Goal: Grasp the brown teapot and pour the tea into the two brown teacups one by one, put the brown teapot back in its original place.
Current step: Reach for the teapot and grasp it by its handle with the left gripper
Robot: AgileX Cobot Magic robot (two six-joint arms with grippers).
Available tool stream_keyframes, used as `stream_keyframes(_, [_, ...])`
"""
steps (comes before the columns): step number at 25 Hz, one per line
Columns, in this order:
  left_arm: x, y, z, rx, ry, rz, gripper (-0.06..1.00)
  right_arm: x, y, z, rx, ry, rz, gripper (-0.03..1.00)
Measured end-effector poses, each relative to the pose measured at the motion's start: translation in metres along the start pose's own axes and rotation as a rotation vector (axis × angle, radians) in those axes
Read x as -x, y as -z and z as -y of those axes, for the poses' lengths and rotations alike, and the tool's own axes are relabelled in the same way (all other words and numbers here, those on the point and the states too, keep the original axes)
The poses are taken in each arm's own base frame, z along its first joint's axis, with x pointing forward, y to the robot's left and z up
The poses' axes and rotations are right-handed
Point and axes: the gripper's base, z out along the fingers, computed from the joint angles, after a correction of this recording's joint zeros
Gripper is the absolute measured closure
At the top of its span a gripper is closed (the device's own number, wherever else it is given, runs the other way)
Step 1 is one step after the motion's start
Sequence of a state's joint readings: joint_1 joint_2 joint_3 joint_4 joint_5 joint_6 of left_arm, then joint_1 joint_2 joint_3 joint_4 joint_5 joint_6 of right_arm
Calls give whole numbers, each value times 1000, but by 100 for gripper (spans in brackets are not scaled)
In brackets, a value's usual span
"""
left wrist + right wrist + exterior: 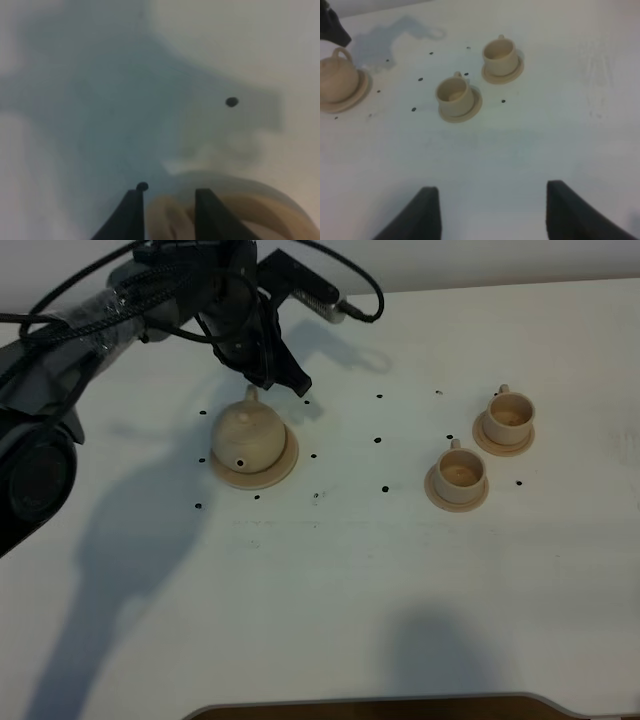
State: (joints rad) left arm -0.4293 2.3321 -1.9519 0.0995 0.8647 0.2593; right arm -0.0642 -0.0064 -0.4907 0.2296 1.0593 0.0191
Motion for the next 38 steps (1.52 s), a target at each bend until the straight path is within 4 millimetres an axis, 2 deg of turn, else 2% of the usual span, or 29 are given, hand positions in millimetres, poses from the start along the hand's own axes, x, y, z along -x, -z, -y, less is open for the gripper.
stream_keyframes(3, [1, -10, 1, 2, -6, 13, 65, 0, 0, 0, 0, 0, 0, 49])
stream_keyframes(7, [2, -12, -1, 10, -6, 26, 65, 0, 0, 0, 0, 0, 0, 49])
stream_keyframes(18, [-13, -14, -27, 29, 53, -36, 66, 0, 0, 0, 0, 0, 0, 49])
stream_keyframes(38, [-29, -9, -31, 87, 154, -217, 66, 0, 0, 1, -6, 22, -3, 49])
